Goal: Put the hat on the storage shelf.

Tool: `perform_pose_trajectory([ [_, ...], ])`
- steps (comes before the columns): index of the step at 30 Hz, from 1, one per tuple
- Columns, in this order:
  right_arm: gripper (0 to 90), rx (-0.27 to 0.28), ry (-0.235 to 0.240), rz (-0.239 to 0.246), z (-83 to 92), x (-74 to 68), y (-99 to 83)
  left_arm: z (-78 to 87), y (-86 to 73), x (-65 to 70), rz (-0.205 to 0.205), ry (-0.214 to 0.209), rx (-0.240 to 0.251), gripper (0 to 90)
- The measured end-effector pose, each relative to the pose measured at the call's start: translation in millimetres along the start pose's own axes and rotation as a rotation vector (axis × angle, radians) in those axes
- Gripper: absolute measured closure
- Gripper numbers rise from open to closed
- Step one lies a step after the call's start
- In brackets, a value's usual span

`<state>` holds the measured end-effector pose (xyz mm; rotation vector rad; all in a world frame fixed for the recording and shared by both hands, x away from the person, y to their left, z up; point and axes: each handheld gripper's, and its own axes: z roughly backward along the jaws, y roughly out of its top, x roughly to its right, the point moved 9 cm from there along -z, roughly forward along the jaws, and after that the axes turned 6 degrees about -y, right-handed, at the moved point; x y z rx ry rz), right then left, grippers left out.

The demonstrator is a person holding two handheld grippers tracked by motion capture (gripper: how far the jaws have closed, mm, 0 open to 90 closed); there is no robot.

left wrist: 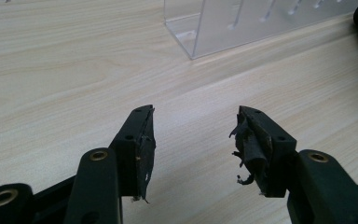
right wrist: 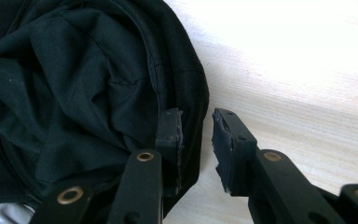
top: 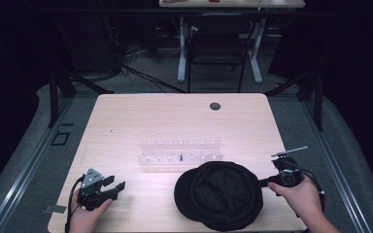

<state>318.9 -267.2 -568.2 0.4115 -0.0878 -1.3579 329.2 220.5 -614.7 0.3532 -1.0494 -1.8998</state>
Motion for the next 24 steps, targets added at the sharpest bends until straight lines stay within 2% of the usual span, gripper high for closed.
perform_pose_trajectory([
  [3,72.5,-0.025,0.023,-0.013,-2.9,0.3,0.4,0.0,0.1,-0.3,0.000,0.000,0.000,47.3],
  [11,73.7,-0.074,0.033,-0.028,-11.4,1.1,3.1,-0.3,0.0,-0.7,0.001,0.001,-0.002,47.1],
  [14,75.2,-0.082,0.042,-0.048,-14.9,0.1,3.2,0.1,-0.2,-1.1,0.002,0.002,-0.002,47.1],
  [16,75.6,-0.108,0.049,-0.040,-16.5,0.0,1.6,0.1,-0.2,-1.2,0.004,0.002,-0.002,47.1],
  [17,75.7,-0.088,0.052,-0.062,-18.8,-1.4,2.4,0.0,-0.2,-1.1,0.004,0.001,-0.002,47.1],
  [21,75.7,-0.119,0.065,-0.057,-20.8,-0.8,-0.1,-0.3,-0.2,-1.0,0.000,0.001,-0.004,47.1],
  [23,76.1,-0.109,0.066,-0.090,-22.8,-2.1,0.6,-0.6,-0.4,-0.8,0.000,0.001,-0.005,47.1],
  [24,76.1,-0.109,0.066,-0.090,-22.8,-2.1,0.6,-0.6,-0.4,-0.8,0.000,0.001,-0.005,47.1],
])
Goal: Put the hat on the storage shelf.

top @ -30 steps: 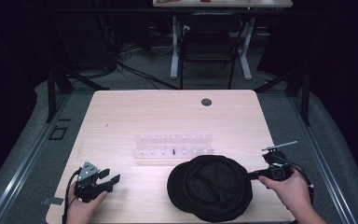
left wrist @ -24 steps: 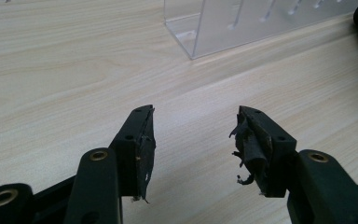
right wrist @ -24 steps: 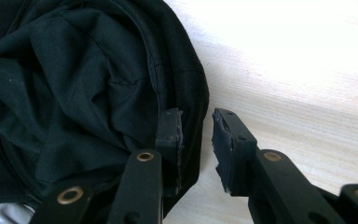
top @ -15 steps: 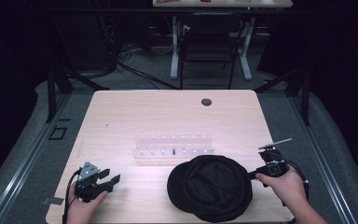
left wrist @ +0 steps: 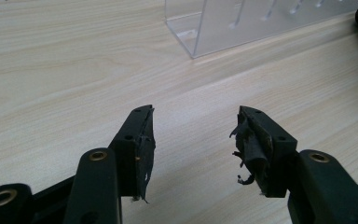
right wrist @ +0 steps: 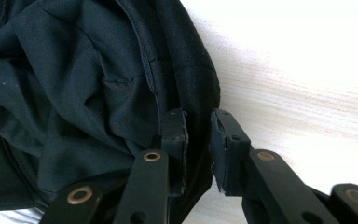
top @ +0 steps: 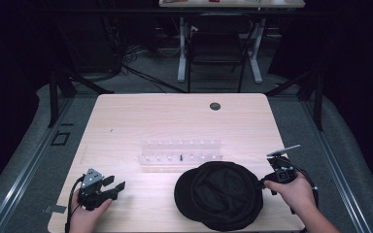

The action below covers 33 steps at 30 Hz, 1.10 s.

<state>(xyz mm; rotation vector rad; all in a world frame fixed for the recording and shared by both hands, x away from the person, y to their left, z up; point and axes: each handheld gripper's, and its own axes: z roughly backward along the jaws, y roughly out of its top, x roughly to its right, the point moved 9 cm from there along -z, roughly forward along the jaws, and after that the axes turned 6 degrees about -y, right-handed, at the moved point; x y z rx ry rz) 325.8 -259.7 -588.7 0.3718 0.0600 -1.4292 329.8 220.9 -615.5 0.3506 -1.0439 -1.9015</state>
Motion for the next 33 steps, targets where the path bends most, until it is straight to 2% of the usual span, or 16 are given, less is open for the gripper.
perform_pose_trajectory([
  [4,77.6,-0.034,0.024,0.009,-0.8,1.6,-1.4,-0.1,0.1,-0.2,0.000,0.001,0.000,47.1],
  [9,78.2,-0.044,0.031,0.011,-2.8,1.4,-1.2,-0.3,0.0,0.1,0.002,0.001,0.001,47.1],
  [11,78.7,-0.025,0.029,-0.017,-5.9,0.1,-0.1,-0.5,-0.1,0.2,0.001,0.001,0.000,47.1],
  [12,79.2,-0.044,0.036,0.003,-5.4,1.2,-1.3,-0.5,-0.2,0.2,0.002,0.000,-0.001,47.1],
  [13,79.9,-0.035,0.036,-0.008,-6.5,0.6,-0.8,-0.5,-0.2,0.2,0.002,0.000,-0.001,47.1],
  [17,81.4,-0.055,0.049,0.004,-5.8,1.3,-1.8,-0.8,-0.4,0.4,0.001,0.000,-0.003,47.1],
  [18,82.2,-0.045,0.054,-0.014,-6.6,0.3,-1.4,-0.9,-0.4,0.4,0.001,0.000,-0.003,47.1],
  [20,84.4,-0.073,0.055,0.006,-4.4,2.0,-2.9,-0.9,-0.4,0.5,0.001,0.000,-0.003,47.1],
  [23,86.2,-0.055,0.063,-0.011,-3.7,0.4,-1.9,-0.8,-0.4,0.4,0.001,0.000,-0.003,47.1],
  [25,87.6,-0.048,0.080,-0.022,-0.6,-2.0,-1.7,-0.6,-0.4,0.3,0.001,0.000,-0.002,47.1],
  [27,87.9,-0.065,0.103,0.001,3.8,-1.5,-2.5,-0.6,-0.5,0.1,0.002,0.001,-0.002,47.1],
  [29,88.1,-0.041,0.120,-0.025,6.6,-3.7,-1.3,-0.6,-0.5,0.1,0.002,0.001,-0.003,47.1],
  [30,88.1,-0.057,0.134,-0.001,11.0,-2.2,-2.3,-0.8,-0.5,0.0,0.001,0.000,-0.003,47.1],
  [31,88.2,-0.033,0.146,-0.023,11.5,-4.2,-1.1,-0.8,-0.4,0.1,0.001,0.001,-0.003,47.1],
  [33,88.3,-0.026,0.174,-0.026,16.4,-6.2,-0.6,-1.1,-0.5,0.2,0.000,0.001,-0.004,47.1],
])
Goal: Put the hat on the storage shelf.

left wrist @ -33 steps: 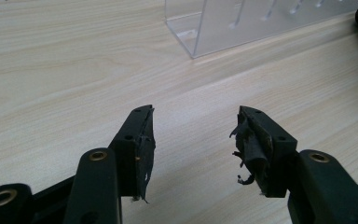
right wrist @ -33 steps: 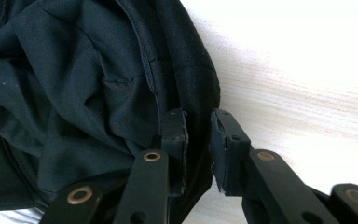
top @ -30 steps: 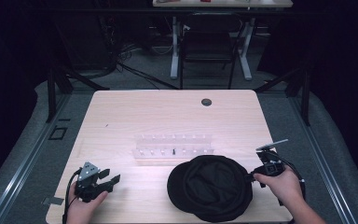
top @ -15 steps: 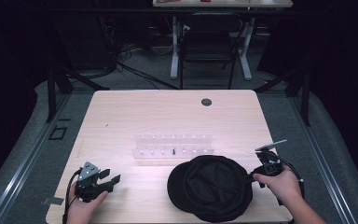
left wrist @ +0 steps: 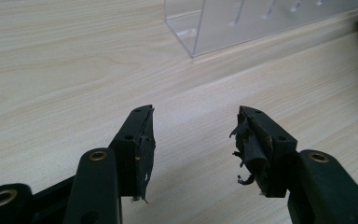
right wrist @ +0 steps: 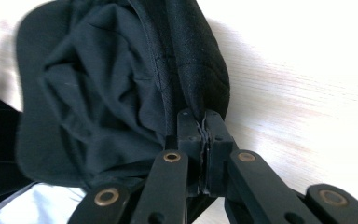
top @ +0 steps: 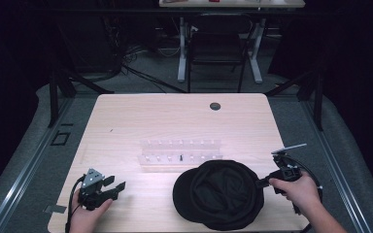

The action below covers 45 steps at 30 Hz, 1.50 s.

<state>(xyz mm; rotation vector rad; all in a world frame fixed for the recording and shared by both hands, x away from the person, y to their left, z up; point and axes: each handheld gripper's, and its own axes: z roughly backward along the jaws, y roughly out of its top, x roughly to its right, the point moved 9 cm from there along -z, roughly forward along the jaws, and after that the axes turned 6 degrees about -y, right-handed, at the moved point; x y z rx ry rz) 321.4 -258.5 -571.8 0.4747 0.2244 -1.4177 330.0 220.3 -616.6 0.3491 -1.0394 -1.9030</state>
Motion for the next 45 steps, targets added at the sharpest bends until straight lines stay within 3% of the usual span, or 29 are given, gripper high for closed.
perform_pose_trajectory([
  [9,88.5,0.009,0.087,0.021,17.3,-13.4,-2.6,0.0,-0.1,0.2,0.000,0.002,0.000,47.1],
  [10,88.5,0.028,0.100,0.001,18.9,-16.5,-1.7,0.0,-0.1,0.2,0.000,0.002,0.000,47.1],
  [18,88.6,0.039,0.191,-0.005,32.9,-29.2,-2.8,-0.4,-0.2,0.3,0.001,0.003,0.001,47.1],
  [27,88.6,0.099,0.291,0.009,53.0,-51.0,2.8,-0.5,-0.1,0.4,0.000,0.004,0.001,47.2],
  [45,88.7,0.156,0.397,0.045,81.0,-83.0,10.7,-1.7,-0.7,0.0,0.005,0.005,0.000,46.1],
])
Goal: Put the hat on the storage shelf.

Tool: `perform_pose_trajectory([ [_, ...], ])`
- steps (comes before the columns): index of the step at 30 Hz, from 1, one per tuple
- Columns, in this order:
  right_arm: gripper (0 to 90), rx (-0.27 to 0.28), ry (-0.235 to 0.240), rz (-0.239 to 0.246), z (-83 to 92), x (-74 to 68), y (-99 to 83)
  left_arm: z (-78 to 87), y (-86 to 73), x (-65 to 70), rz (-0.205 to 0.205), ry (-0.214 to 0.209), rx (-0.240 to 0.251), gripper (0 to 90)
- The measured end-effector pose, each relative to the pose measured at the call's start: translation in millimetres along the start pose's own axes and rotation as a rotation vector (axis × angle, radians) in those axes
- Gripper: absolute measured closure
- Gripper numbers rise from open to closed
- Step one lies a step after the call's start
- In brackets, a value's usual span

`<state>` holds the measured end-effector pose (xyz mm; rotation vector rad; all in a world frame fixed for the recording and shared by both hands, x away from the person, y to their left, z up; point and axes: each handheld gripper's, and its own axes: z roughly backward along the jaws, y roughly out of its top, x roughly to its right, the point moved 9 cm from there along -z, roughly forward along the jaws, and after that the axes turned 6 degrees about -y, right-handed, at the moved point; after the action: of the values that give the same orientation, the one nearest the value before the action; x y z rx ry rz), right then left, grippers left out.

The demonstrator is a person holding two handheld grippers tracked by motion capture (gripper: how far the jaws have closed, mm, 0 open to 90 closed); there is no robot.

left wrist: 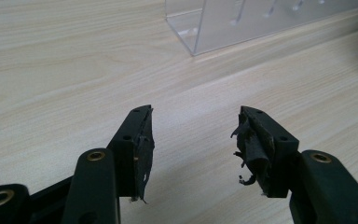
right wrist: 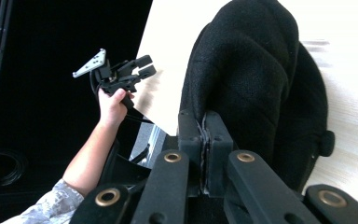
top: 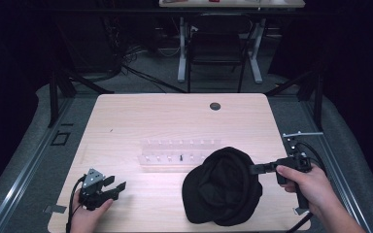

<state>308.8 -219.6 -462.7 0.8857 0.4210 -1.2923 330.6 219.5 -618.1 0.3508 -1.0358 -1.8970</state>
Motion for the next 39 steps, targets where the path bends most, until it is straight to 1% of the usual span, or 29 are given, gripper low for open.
perform_pose_trajectory([
  [3,88.7,0.000,0.003,0.009,1.5,-3.0,0.6,-0.1,-0.1,-0.1,-0.002,0.000,-0.001,46.1],
  [4,88.7,0.006,0.009,0.014,2.8,-7.3,2.2,-0.1,-0.1,-0.2,-0.001,0.001,-0.001,46.1],
  [9,88.7,0.020,0.026,0.027,5.0,-15.8,5.6,0.0,0.0,-0.2,0.000,0.001,-0.001,46.1],
  [10,88.7,0.025,0.035,0.032,6.9,-21.1,7.7,0.0,-0.1,-0.1,0.000,0.001,-0.001,46.1],
  [13,88.7,0.035,0.043,0.040,9.5,-26.9,10.1,0.2,-0.2,-0.2,0.000,0.001,-0.001,46.1],
  [17,88.7,0.051,0.061,0.048,15.5,-35.0,13.7,0.4,0.1,-0.3,0.002,0.002,0.001,46.1],
  [22,88.7,0.078,0.072,0.056,23.9,-42.3,18.5,0.0,-0.1,-0.3,0.001,0.002,0.000,46.2],
  [23,88.7,0.076,0.072,0.055,26.2,-43.7,19.1,0.0,0.0,-0.3,0.001,0.002,0.000,46.2],
  [26,88.7,0.102,0.077,0.062,31.8,-46.9,23.2,-0.1,-0.1,-0.2,0.000,0.002,-0.001,46.2],
  [27,88.7,0.102,0.077,0.062,31.8,-46.9,23.2,-0.1,-0.1,-0.2,0.000,0.002,-0.001,46.2],
  [28,88.7,0.117,0.083,0.058,37.7,-49.4,26.2,-0.2,-0.1,0.0,-0.002,0.002,-0.001,46.2],
  [29,88.7,0.129,0.085,0.064,39.4,-49.8,27.8,-0.2,0.0,0.0,-0.001,0.001,-0.001,46.2],
  [30,88.7,0.133,0.086,0.059,43.0,-50.8,29.1,-0.2,0.0,-0.1,0.000,0.002,-0.001,46.1],
  [31,88.7,0.150,0.095,0.064,44.1,-51.6,31.1,-0.2,0.0,-0.3,0.000,0.002,-0.001,46.2],
  [32,88.7,0.148,0.089,0.060,46.7,-51.9,31.8,-0.4,0.0,-0.4,0.000,0.002,-0.001,46.1],
  [33,88.7,0.164,0.090,0.060,48.4,-52.7,34.1,-0.5,-0.3,-0.5,-0.001,0.003,-0.003,46.1],
  [35,88.7,0.182,0.101,0.059,52.3,-55.4,37.8,-0.5,-0.1,-0.6,-0.002,0.002,-0.003,46.1],
  [39,88.7,0.206,0.126,0.072,56.5,-60.6,44.2,-0.3,0.1,-0.5,-0.001,0.003,-0.001,46.1],
])
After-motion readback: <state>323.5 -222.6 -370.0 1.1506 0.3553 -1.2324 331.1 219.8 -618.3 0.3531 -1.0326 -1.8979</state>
